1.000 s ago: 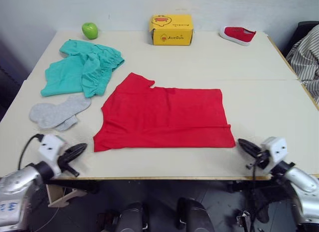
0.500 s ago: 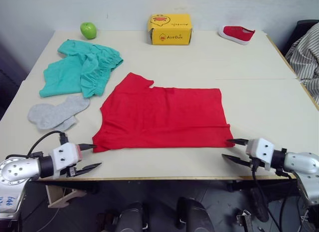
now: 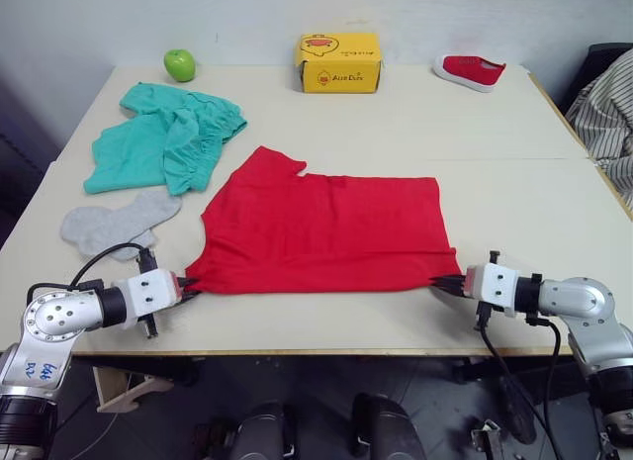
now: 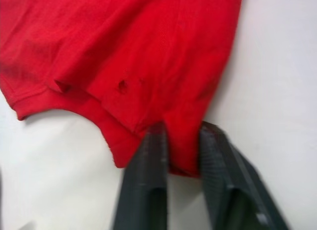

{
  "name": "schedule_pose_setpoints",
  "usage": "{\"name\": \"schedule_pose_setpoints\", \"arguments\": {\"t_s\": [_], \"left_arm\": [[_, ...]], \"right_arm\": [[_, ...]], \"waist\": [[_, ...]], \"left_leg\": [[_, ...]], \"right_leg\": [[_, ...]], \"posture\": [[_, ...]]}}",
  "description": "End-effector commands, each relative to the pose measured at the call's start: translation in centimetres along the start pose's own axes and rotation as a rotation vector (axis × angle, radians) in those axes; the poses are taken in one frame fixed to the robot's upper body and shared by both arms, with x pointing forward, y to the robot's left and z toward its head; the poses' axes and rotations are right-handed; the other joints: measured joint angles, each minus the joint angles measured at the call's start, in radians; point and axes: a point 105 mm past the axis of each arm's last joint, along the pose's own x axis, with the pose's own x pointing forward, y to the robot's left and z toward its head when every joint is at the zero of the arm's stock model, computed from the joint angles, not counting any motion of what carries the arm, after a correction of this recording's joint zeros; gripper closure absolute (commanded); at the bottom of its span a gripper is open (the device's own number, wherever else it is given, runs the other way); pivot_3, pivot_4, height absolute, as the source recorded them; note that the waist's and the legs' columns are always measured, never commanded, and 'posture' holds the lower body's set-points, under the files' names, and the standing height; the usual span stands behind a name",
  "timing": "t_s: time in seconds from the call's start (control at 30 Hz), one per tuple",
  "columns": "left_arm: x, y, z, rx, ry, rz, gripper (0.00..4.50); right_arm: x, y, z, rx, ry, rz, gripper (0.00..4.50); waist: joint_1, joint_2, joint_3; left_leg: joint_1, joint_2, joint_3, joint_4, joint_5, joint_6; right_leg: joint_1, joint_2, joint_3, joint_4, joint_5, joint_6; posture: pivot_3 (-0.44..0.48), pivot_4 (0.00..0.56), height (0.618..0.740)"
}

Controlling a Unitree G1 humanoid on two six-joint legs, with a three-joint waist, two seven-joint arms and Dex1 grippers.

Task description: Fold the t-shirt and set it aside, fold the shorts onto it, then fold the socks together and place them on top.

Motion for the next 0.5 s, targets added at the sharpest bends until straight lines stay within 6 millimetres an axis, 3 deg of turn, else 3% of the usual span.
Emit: {"name": "schedule_pose_setpoints", "arguments": {"t_s": [0.03,0.33,0.5], "left_arm": [[-1.2,-1.8,-1.4,-0.044,0.055,-0.071,4.48],[-4.1,-5.2,0.7,-0.107,-0.010,-0.136,4.48],[-5.4,-7.0,0.9,-0.137,0.018,-0.113,4.48]], "right_arm": [[-1.3,0.8,-0.9,0.034,0.042,0.032,4.50],[-3.2,2.9,-0.4,0.096,0.020,0.119,4.50],[-4.7,5.0,0.1,0.143,0.024,0.181,4.50]], "waist": [[0.000,0.000,0.000],[-0.011,0.001,-0.001],[-0.008,0.001,-0.001]], "left_leg": [[0.000,0.000,0.000,0.000,0.000,-0.001],[-0.001,0.002,0.001,0.000,-0.008,0.001],[-0.002,0.002,0.001,0.000,-0.011,0.002]], "right_leg": [[0.000,0.000,0.000,0.000,0.000,0.000],[0.000,0.003,-0.001,-0.005,-0.001,-0.002],[0.000,0.003,-0.001,-0.008,-0.002,-0.002]], "posture": [[0.000,0.150,0.740],[0.000,0.150,0.740],[0.000,0.150,0.740]]}}
